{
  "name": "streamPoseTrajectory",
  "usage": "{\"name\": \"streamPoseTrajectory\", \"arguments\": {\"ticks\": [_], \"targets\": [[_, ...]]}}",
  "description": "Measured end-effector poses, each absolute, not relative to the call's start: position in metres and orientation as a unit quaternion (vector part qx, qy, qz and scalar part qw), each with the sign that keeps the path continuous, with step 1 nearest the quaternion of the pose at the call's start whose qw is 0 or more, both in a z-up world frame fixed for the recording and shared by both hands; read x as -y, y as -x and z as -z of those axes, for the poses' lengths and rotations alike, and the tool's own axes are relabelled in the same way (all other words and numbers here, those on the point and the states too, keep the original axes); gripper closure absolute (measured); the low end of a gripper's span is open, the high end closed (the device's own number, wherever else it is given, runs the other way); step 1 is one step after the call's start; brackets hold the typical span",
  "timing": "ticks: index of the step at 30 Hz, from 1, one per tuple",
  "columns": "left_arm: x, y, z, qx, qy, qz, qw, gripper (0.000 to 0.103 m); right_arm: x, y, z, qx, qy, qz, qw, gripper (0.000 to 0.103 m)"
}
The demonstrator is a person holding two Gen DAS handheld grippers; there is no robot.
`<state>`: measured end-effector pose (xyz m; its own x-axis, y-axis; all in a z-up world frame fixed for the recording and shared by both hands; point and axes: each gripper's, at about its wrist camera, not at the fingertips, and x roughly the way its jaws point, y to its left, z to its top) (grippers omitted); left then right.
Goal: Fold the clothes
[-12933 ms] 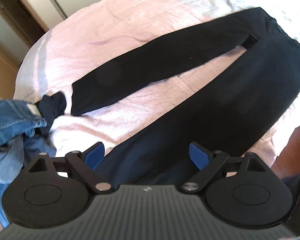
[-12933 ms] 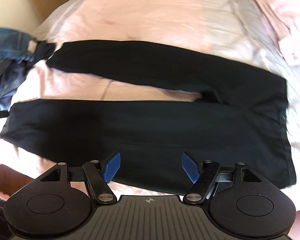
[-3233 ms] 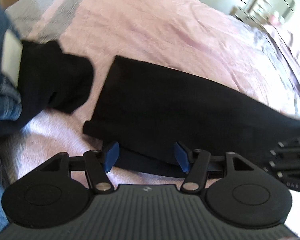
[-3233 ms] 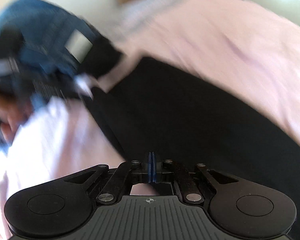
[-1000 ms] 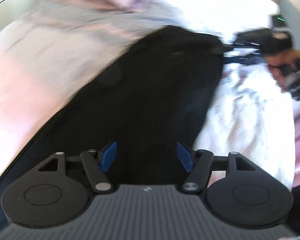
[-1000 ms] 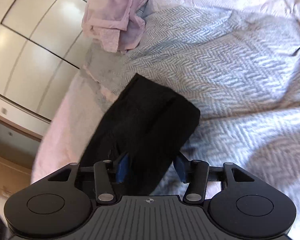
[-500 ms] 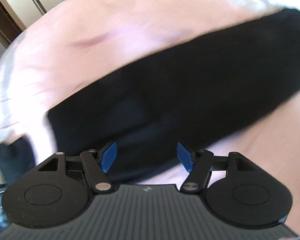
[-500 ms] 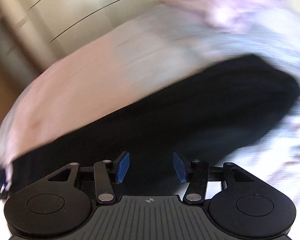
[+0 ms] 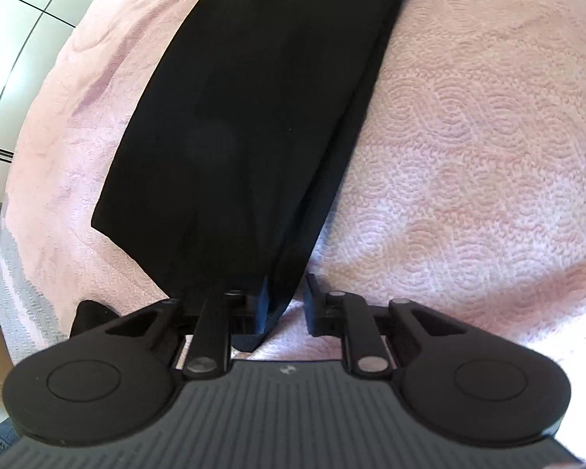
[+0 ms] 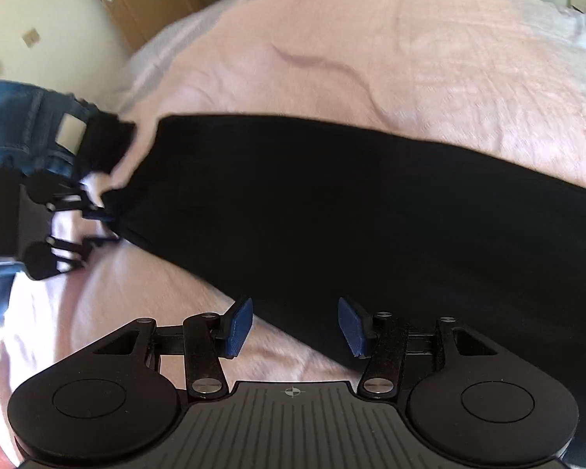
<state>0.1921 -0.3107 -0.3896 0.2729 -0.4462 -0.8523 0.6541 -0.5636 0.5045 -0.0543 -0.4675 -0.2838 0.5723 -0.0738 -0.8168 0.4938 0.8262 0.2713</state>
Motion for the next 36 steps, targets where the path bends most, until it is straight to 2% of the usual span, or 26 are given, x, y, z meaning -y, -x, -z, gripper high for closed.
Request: {"name": "streamPoseTrajectory", "arguments": {"ticks": [4, 9, 12, 15, 17, 19, 22, 27, 30, 32, 33, 34, 35, 36], "targets": [[0.306, -0.186, 0.391, -0.048, -0.665, 0.584, 0.463, 0.083, 0.466, 0.082, 0.287, -0.45, -0.253, 0.206, 0.832, 0.05], [0.317, -0.189, 0.384, -0.076, -0.669, 0.579, 0.459, 0.083, 0.476, 0.142, 0.286, -0.451, -0.278, 0.287, 0.798, 0.05], [0.323, -0.183, 0.362, -0.108, -0.656, 0.582, 0.468, 0.075, 0.488, 0.197, 0.281, -0.425, -0.313, 0.382, 0.759, 0.05], [0.326, -0.154, 0.334, -0.095, -0.638, 0.607, 0.464, 0.069, 0.491, 0.246, 0.278, -0.384, -0.351, 0.446, 0.728, 0.05], [0.332, -0.115, 0.32, -0.06, -0.624, 0.646, 0.437, 0.058, 0.491, 0.276, 0.277, -0.354, -0.38, 0.479, 0.708, 0.05], [0.339, -0.066, 0.311, -0.014, -0.603, 0.69, 0.4, 0.054, 0.491, 0.298, 0.28, -0.326, -0.409, 0.504, 0.687, 0.05], [0.359, 0.02, 0.306, 0.052, -0.563, 0.75, 0.343, 0.048, 0.491, 0.321, 0.287, -0.28, -0.449, 0.518, 0.672, 0.05], [0.398, 0.15, 0.319, 0.135, -0.515, 0.804, 0.266, 0.045, 0.499, 0.342, 0.296, -0.261, -0.47, 0.51, 0.671, 0.05], [0.416, 0.203, 0.345, 0.182, -0.527, 0.799, 0.224, 0.046, 0.502, 0.359, 0.297, -0.245, -0.479, 0.512, 0.669, 0.05], [0.424, 0.224, 0.365, 0.213, -0.548, 0.784, 0.199, 0.052, 0.504, 0.37, 0.299, -0.239, -0.485, 0.513, 0.667, 0.05], [0.431, 0.227, 0.37, 0.222, -0.554, 0.78, 0.19, 0.057, 0.505, 0.376, 0.3, -0.236, -0.488, 0.513, 0.666, 0.05], [0.44, 0.226, 0.372, 0.225, -0.556, 0.779, 0.183, 0.077, 0.506, 0.381, 0.301, -0.235, -0.489, 0.512, 0.666, 0.05], [0.45, 0.223, 0.367, 0.211, -0.554, 0.783, 0.187, 0.09, 0.507, 0.383, 0.302, -0.237, -0.489, 0.511, 0.666, 0.05], [0.461, 0.218, 0.357, 0.182, -0.548, 0.792, 0.199, 0.093, 0.508, 0.385, 0.302, -0.237, -0.488, 0.51, 0.667, 0.05]]}}
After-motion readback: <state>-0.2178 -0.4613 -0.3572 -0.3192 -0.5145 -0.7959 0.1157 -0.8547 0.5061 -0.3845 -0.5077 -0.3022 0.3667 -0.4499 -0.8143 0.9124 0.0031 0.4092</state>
